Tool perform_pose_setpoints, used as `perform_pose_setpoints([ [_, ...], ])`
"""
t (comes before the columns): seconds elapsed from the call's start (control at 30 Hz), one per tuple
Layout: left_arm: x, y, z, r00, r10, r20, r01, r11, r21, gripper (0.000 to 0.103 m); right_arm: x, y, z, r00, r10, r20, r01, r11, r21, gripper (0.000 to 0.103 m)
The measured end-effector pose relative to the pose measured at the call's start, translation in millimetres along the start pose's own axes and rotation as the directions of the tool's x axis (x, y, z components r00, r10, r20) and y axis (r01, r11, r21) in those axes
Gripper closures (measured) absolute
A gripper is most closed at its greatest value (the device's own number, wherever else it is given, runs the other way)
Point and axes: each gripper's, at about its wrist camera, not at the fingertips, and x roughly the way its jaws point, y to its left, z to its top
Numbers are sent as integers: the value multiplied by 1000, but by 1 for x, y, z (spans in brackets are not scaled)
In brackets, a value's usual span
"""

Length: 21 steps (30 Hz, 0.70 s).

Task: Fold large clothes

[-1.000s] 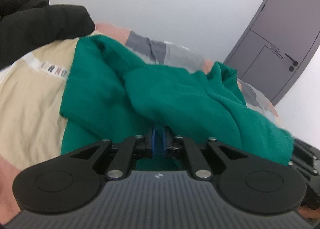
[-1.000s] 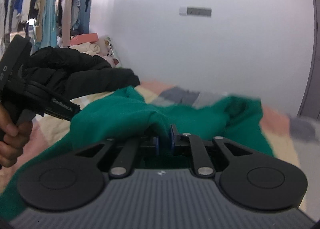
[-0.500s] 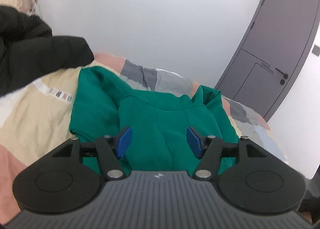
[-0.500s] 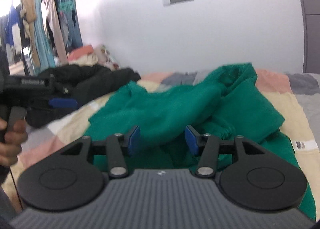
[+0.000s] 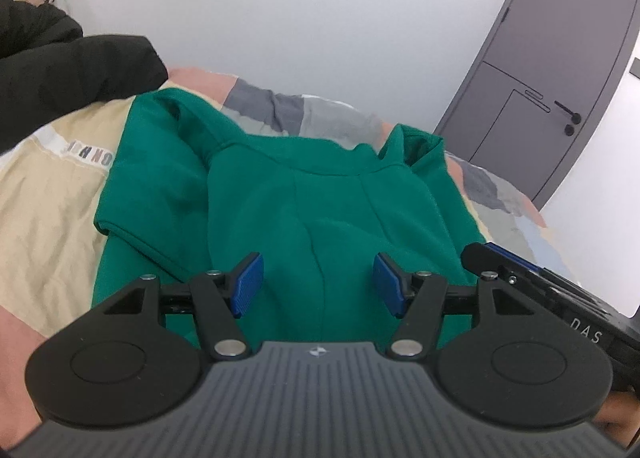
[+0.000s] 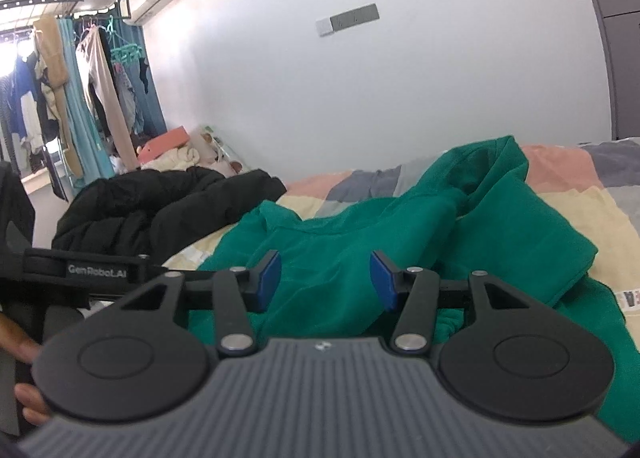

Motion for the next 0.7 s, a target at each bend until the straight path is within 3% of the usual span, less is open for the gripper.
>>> perform_pose_setpoints([
  [0.13, 14, 1, -4, 1000, 12, -23, -12, 1000, 0, 36, 14, -3, -5, 999, 9, -41, -9, 1000, 1, 60],
  [0.33, 34, 2, -12, 997, 26, -68, -24, 999, 27, 37, 34, -8, -18, 992, -9, -127, 7, 1000, -19, 61],
  [0.53, 61, 6, -23, 988, 67, -141, -64, 998, 30, 37, 64, -24, -38, 958, -56, -280, 56, 998, -6, 71],
  [0.7, 71, 4, -25, 983, 94, -156, -87, 995, 49, 36, 66, -25, -42, 956, -62, -286, 59, 998, -19, 71],
])
